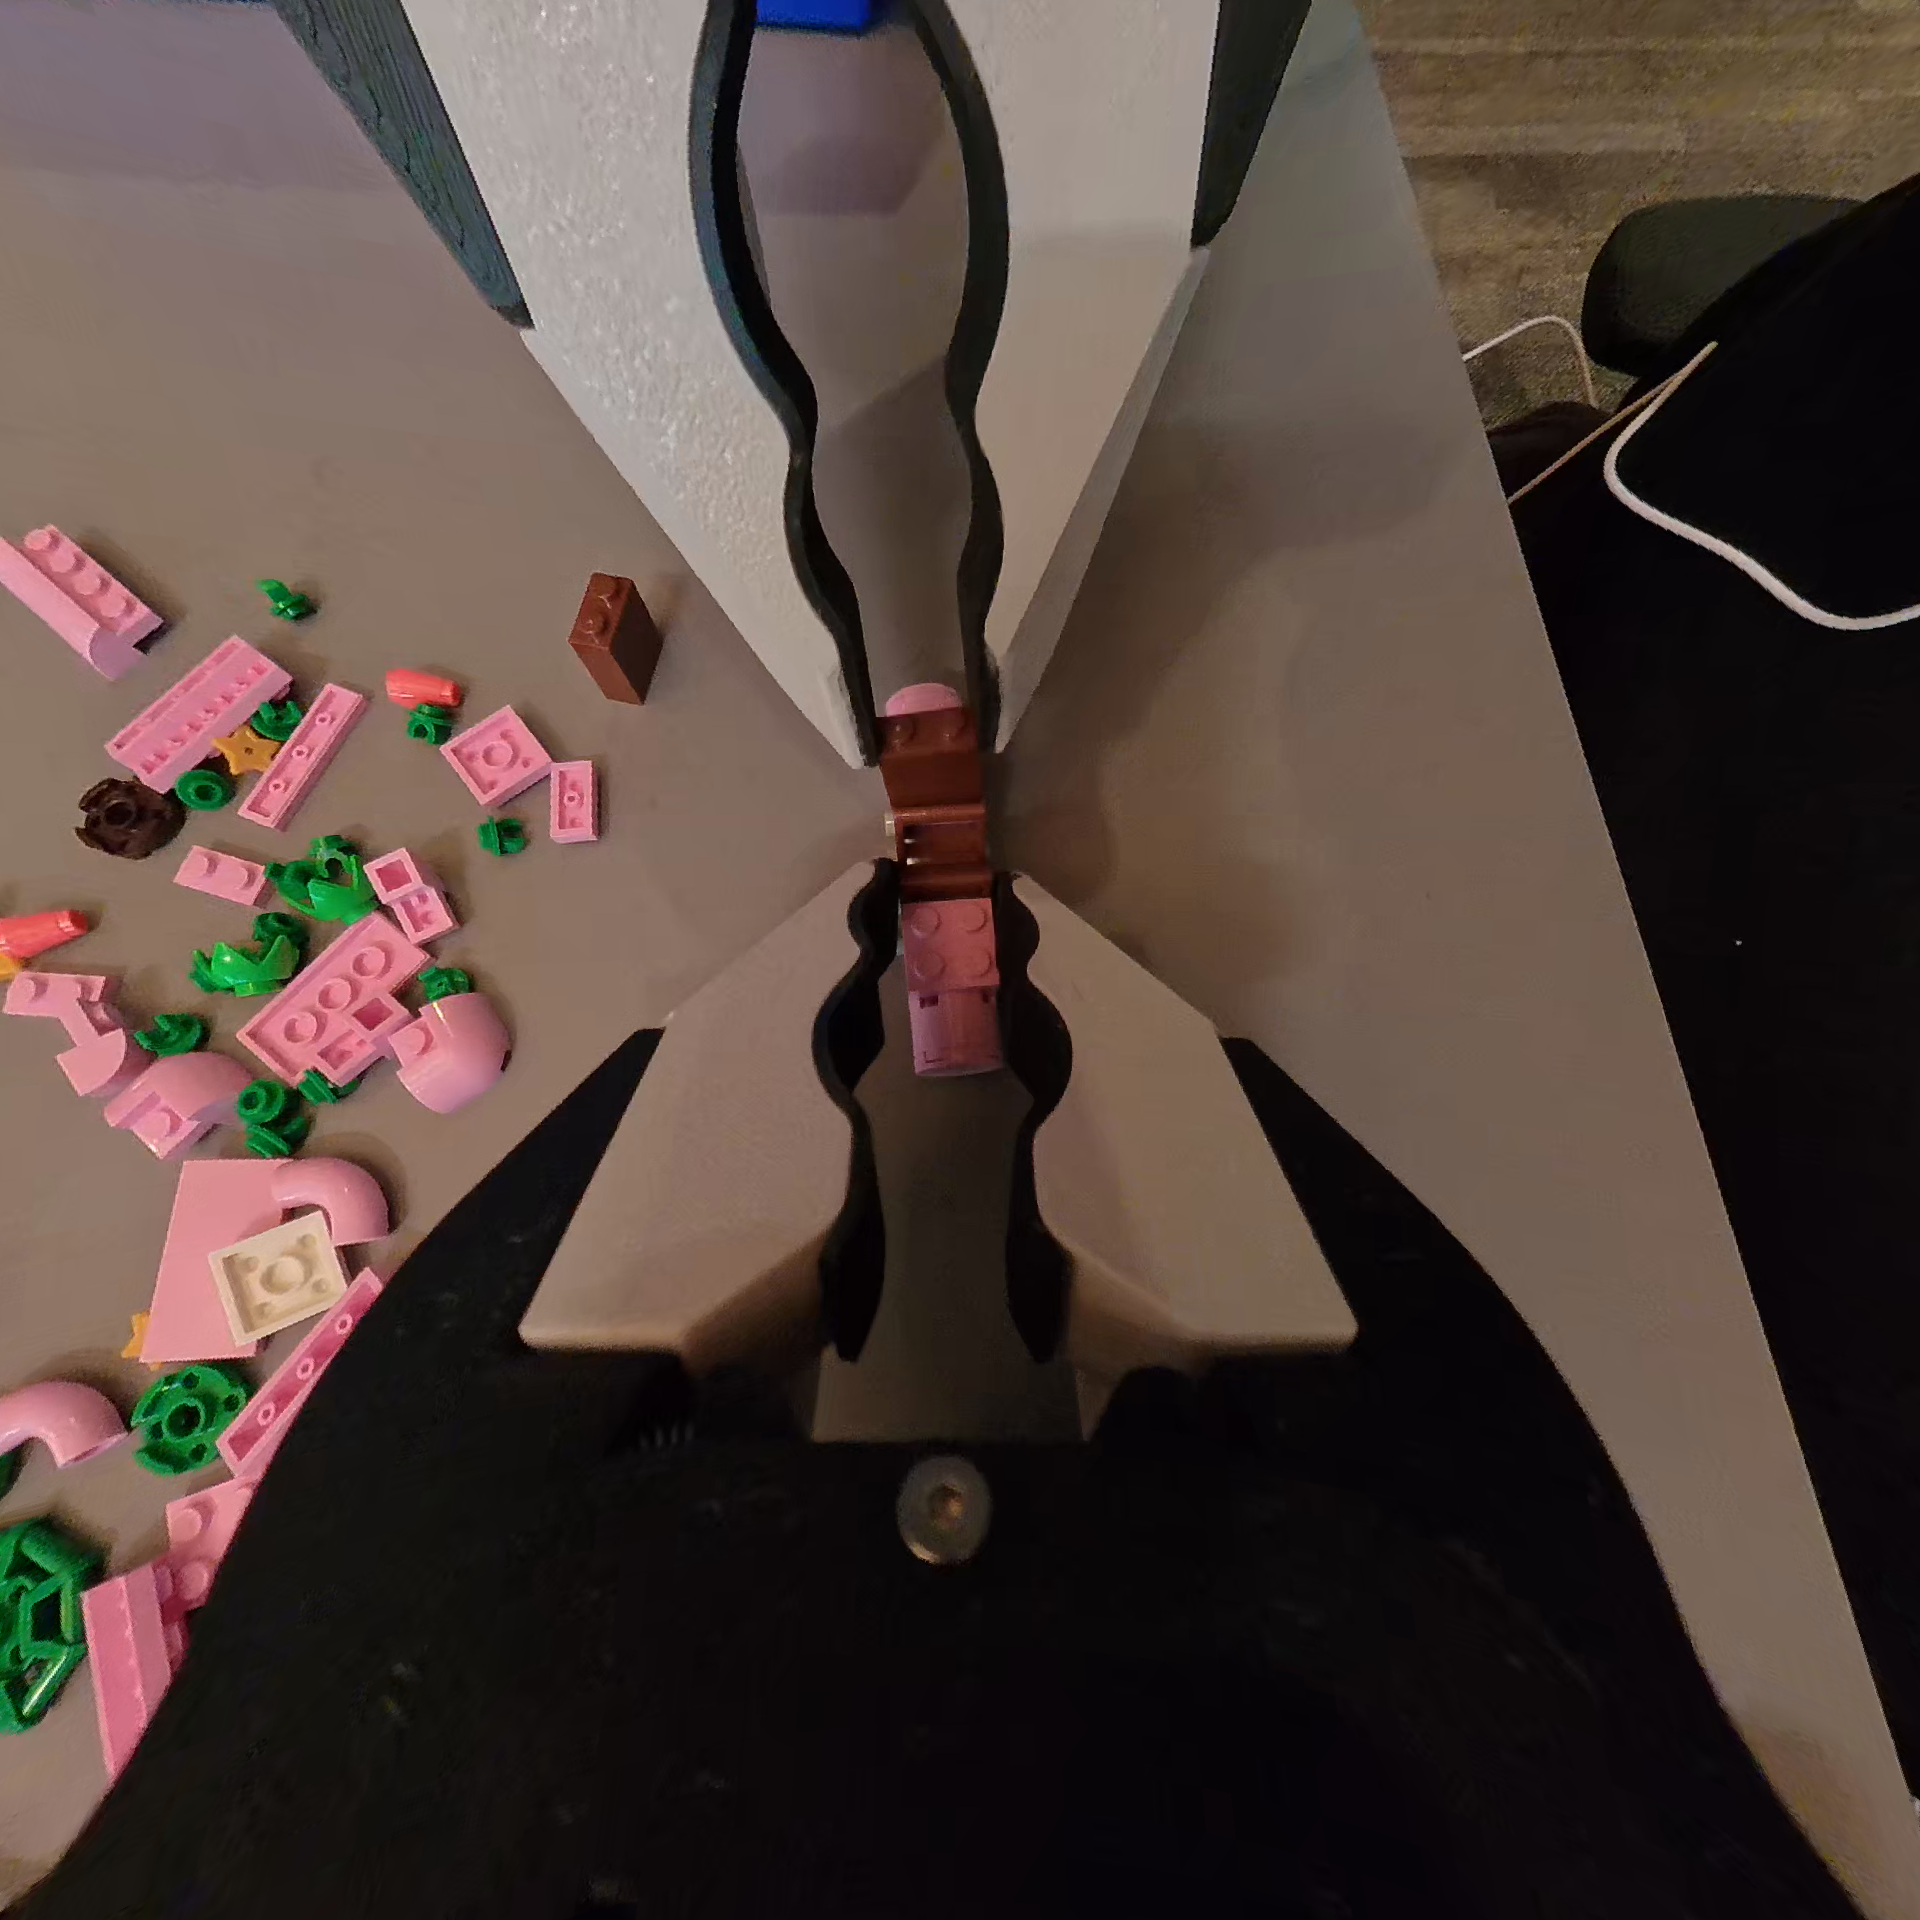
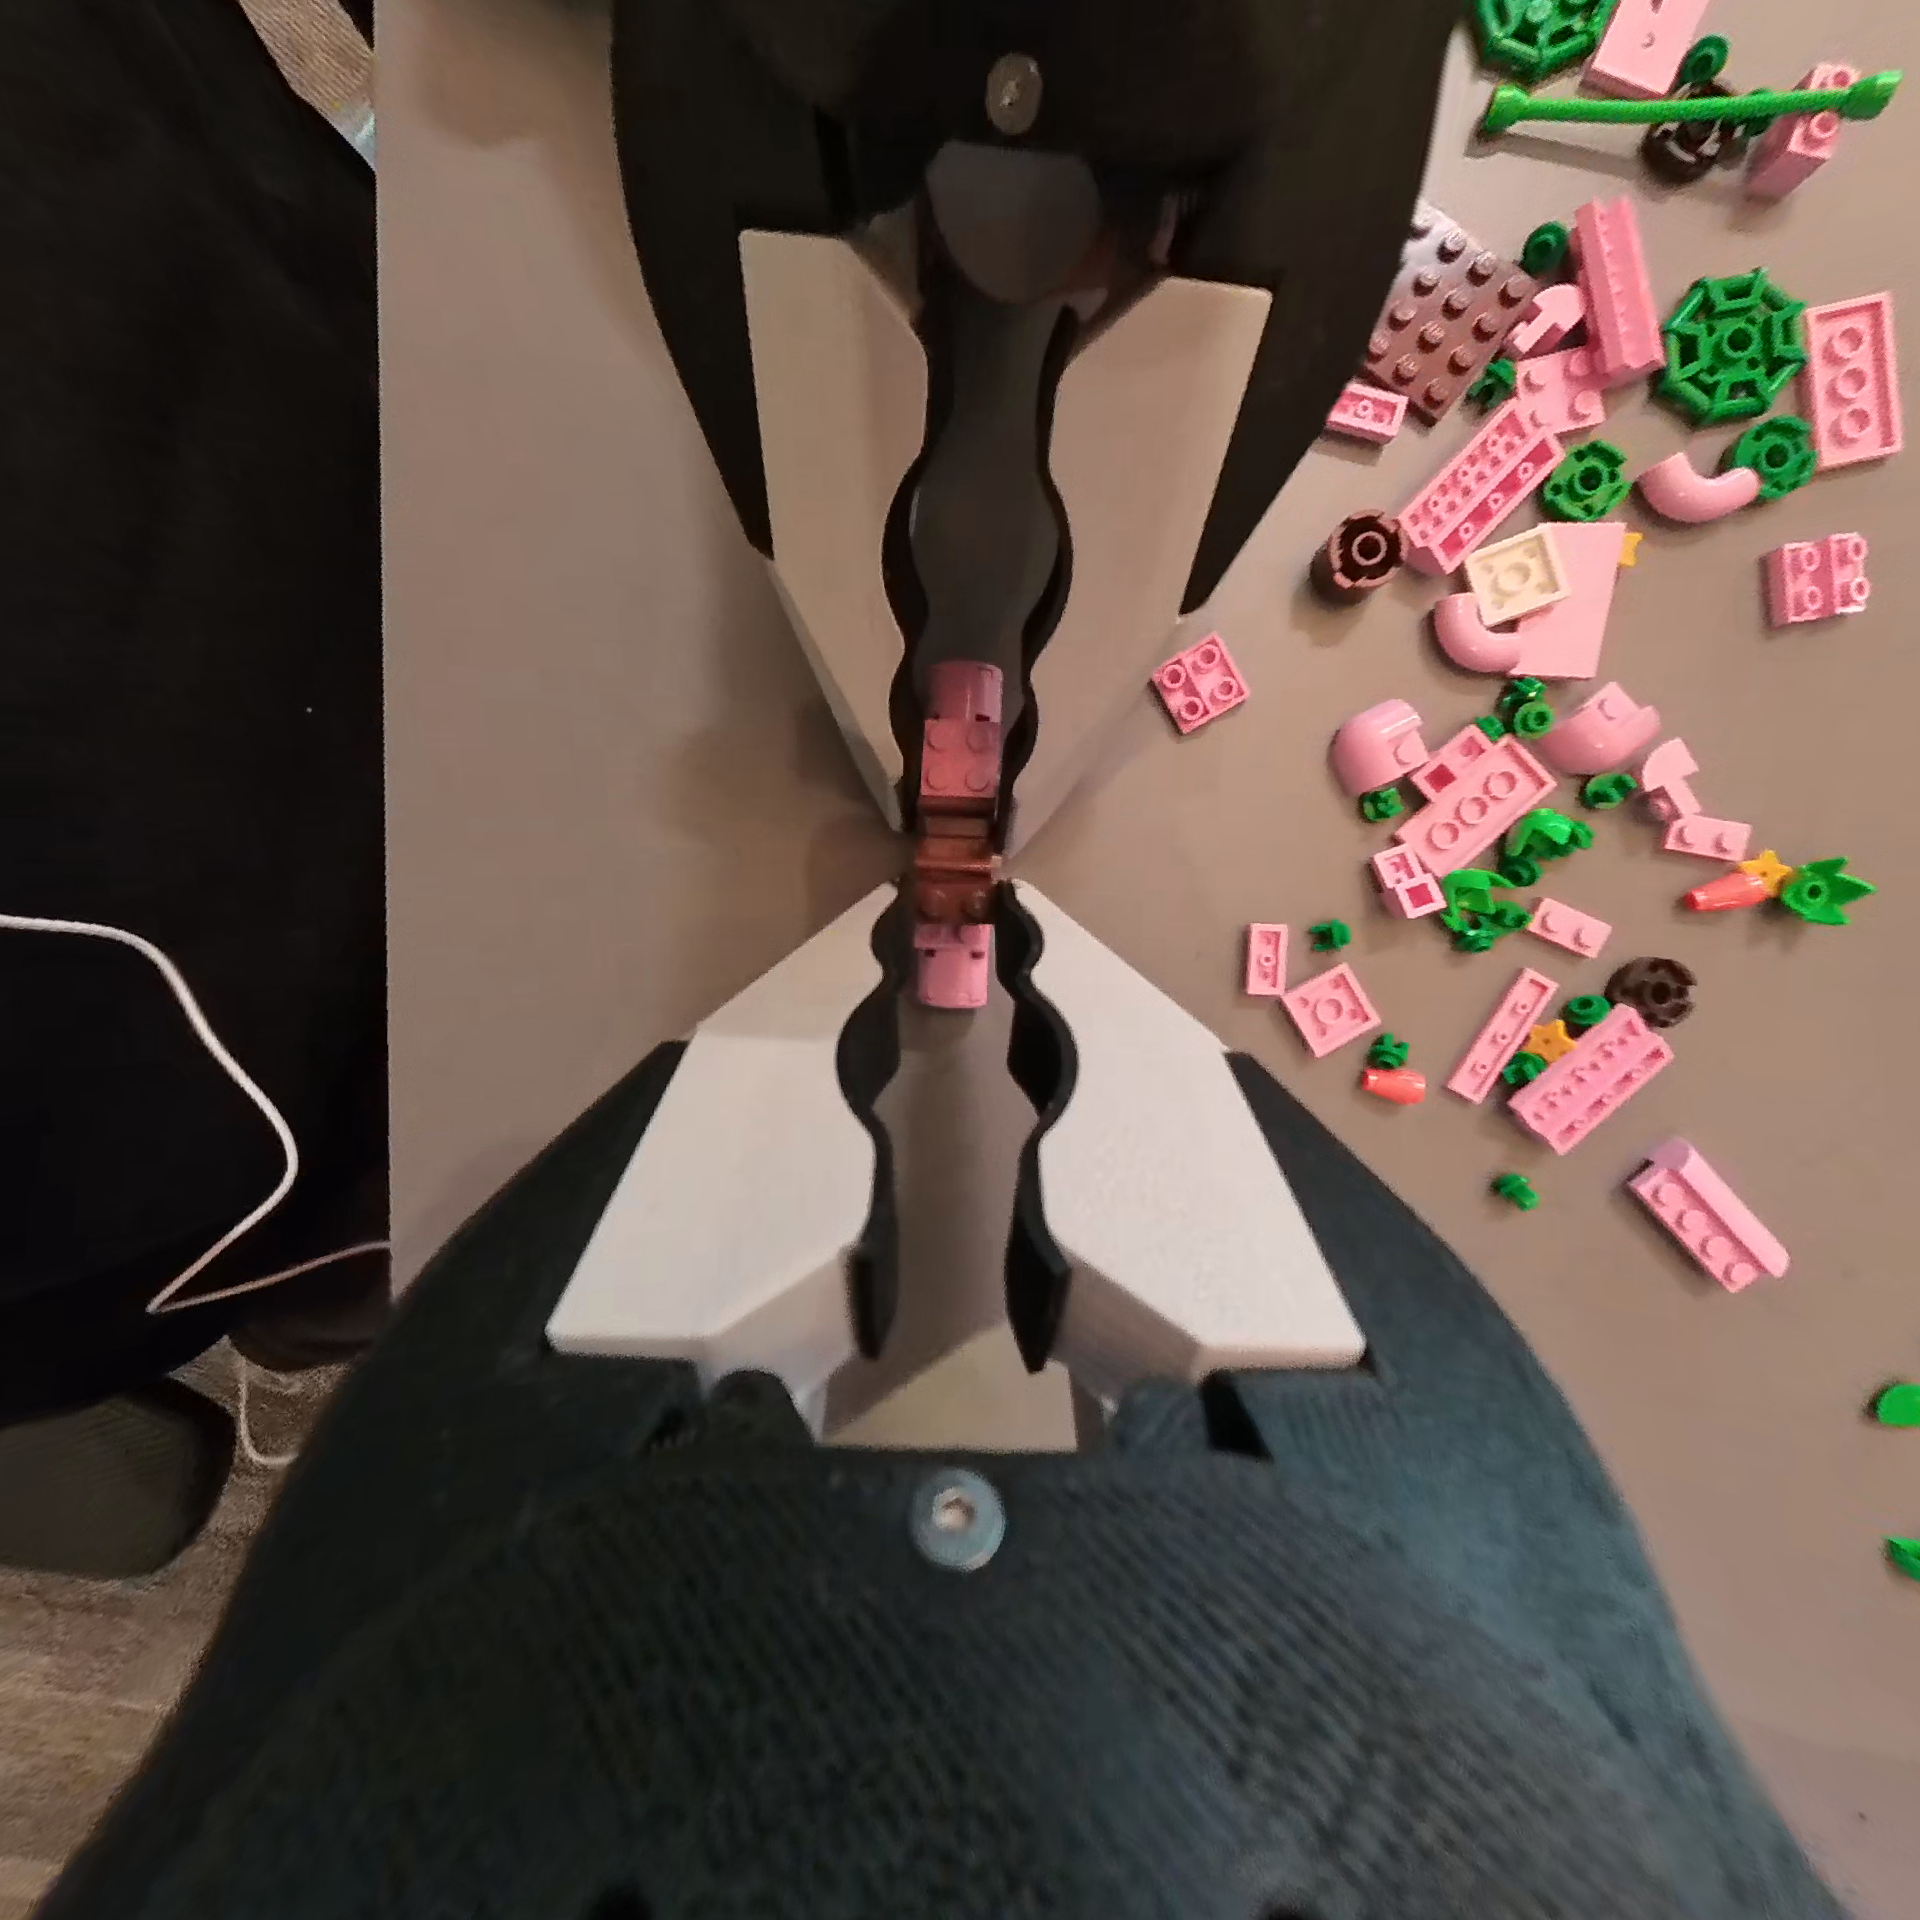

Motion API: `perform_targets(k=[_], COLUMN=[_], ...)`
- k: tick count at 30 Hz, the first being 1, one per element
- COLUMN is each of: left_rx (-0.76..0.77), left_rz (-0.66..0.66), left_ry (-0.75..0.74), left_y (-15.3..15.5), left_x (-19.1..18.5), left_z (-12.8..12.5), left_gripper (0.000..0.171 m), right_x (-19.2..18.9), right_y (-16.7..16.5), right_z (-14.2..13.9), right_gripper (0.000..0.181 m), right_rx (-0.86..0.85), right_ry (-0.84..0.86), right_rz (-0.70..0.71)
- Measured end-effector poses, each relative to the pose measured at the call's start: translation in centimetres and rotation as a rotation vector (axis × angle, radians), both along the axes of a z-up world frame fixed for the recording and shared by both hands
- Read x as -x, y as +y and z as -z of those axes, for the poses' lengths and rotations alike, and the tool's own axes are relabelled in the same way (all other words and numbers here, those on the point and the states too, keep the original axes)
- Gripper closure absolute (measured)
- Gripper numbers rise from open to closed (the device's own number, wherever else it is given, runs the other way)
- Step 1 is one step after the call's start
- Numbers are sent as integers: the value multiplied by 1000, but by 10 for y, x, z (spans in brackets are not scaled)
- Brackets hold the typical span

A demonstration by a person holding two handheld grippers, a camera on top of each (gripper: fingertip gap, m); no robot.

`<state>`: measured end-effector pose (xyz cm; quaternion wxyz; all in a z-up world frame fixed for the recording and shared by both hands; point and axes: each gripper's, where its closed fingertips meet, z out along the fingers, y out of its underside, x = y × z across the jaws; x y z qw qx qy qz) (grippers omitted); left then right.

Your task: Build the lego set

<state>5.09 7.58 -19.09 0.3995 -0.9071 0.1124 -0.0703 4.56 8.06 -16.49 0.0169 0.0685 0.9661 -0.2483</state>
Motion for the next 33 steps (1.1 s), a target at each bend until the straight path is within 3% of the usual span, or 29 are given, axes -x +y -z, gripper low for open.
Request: perform_targets(k=[25,28,33], left_rx=[-9,-8,-7], left_rz=[-1,-4,-4], left_ry=[-19,-24,-29], left_y=[0,0,0], left_x=[0,1,1], left_z=[0,0,0], left_gripper=[155,155,155], right_x=[0,-7,-2], right_y=[-1,-7,-2], right_z=[3,3,-2], right_gripper=[166,145,147], right_rx=[-50,4,-66], right_ry=[38,2,98], right_rz=[-43,-8,-10])
